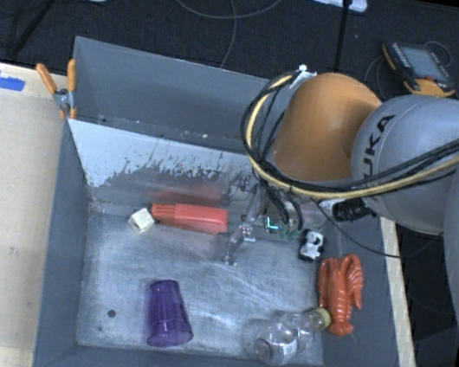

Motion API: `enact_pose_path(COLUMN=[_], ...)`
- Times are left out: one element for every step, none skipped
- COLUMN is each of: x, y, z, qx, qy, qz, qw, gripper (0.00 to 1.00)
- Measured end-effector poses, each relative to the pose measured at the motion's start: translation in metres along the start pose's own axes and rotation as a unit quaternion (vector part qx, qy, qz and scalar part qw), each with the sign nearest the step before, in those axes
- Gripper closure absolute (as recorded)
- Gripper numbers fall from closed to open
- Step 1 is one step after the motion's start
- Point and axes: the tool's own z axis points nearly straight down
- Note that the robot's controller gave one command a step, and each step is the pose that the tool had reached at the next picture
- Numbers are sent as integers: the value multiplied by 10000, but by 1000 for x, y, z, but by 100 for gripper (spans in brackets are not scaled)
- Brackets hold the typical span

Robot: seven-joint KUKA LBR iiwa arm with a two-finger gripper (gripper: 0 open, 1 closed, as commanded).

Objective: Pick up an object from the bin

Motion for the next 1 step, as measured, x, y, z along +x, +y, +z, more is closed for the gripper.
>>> enact_pose_path(x=[-2], y=[0], z=[-4], qx=[-1], qy=[-35], qz=[3], qw=[10000], gripper=[0])
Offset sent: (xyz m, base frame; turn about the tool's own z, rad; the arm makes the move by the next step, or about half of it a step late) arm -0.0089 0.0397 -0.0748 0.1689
